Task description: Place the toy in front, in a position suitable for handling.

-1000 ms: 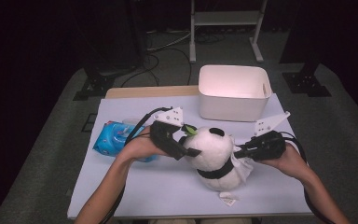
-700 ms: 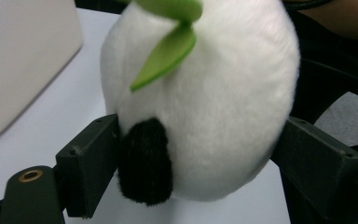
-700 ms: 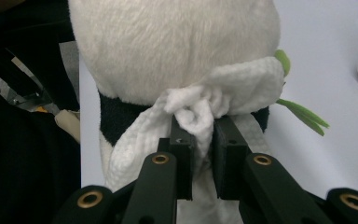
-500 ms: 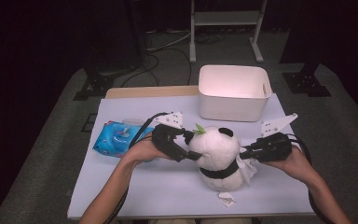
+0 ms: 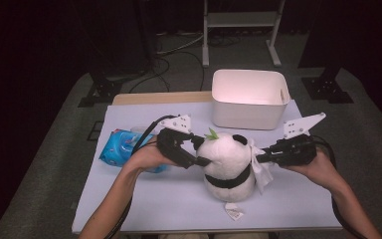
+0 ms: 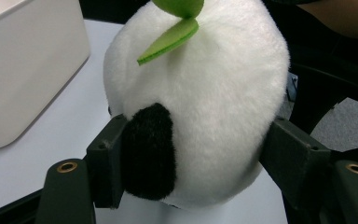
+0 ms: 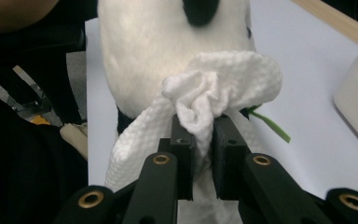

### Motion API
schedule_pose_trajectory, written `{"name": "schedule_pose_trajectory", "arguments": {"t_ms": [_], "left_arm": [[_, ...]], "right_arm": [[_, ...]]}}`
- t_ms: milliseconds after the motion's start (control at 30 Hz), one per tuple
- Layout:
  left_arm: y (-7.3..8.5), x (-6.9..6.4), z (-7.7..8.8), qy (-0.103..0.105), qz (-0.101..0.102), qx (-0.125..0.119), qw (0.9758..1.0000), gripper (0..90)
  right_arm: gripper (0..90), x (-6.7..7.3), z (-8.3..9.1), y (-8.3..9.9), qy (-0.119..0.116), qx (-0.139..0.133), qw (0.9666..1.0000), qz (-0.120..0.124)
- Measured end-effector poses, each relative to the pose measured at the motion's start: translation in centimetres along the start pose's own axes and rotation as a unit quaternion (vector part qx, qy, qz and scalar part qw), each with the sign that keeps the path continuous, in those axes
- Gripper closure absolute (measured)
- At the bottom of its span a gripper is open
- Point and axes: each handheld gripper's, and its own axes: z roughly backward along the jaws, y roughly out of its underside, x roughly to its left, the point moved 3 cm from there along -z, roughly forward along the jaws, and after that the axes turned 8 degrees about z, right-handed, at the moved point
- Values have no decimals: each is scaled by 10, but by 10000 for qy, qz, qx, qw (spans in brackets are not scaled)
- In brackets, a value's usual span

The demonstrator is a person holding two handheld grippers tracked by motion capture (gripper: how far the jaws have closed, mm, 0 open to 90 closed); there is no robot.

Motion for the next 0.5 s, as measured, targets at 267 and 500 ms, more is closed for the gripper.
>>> {"name": "schedule_pose_trajectory", "arguments": {"t_ms": [267,500], "left_arm": [[-8,-6,-8,2,-136,139,9998,299],[-13,-7,-13,-26,-151,200,9997,293]], "right_arm": [[798,1,8,-19,33,6,9999,156],[798,0,11,-32,91,272,9991,326]]}}
